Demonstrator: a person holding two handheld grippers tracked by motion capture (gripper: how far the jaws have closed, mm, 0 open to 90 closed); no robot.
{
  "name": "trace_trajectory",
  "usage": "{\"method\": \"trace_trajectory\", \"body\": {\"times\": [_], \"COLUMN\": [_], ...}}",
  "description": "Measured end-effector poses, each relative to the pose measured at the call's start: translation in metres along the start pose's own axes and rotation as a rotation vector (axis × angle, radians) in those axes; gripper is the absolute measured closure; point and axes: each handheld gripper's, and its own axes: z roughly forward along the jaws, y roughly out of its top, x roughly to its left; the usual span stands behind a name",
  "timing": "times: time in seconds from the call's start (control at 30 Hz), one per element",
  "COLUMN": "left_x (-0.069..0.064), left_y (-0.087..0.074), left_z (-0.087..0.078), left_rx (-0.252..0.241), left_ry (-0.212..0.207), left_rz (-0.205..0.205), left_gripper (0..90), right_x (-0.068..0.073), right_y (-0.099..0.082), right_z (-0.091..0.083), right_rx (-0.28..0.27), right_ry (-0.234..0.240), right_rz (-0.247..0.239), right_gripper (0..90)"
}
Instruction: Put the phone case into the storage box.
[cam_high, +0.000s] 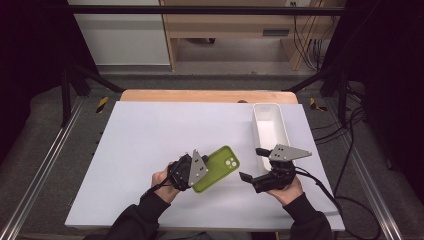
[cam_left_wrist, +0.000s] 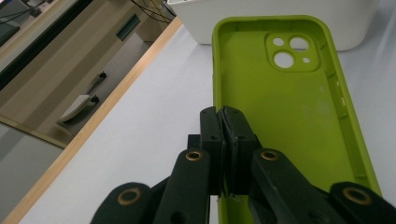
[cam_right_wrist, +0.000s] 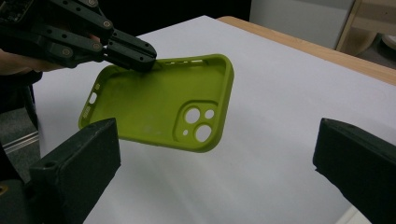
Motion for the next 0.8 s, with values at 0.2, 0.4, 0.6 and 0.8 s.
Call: {"method": "trace_trajectory", "body": {"times": [0.2, 0.4, 0.6, 0.8], "left_x": [-0.003, -0.006, -0.009, -0.012], "left_y": [0.0, -0.001, -0.001, -0.001], "left_z": [0.0, -0.002, -0.004, -0.004], "left_rx": [-0.001, -0.006, -0.007, -0.005], "left_ry": [0.002, 0.01, 0.016, 0.022], "left_rz": [0.015, 0.039, 0.057, 0.084], "left_gripper": [87.5, 87.5, 87.5, 87.5], "right_x": [0.001, 0.001, 0.002, 0.003], "right_y": [0.003, 0.005, 0.006, 0.012], "right_z": [0.003, 0.006, 0.009, 0.013], "right_rx": [0.0, 0.001, 0.017, 0.028], "right_ry": [0.01, 0.012, 0.02, 0.036], "right_rz": [0.003, 0.014, 0.021, 0.022], "right_gripper": [1.5, 1.4, 1.4, 1.2]}}
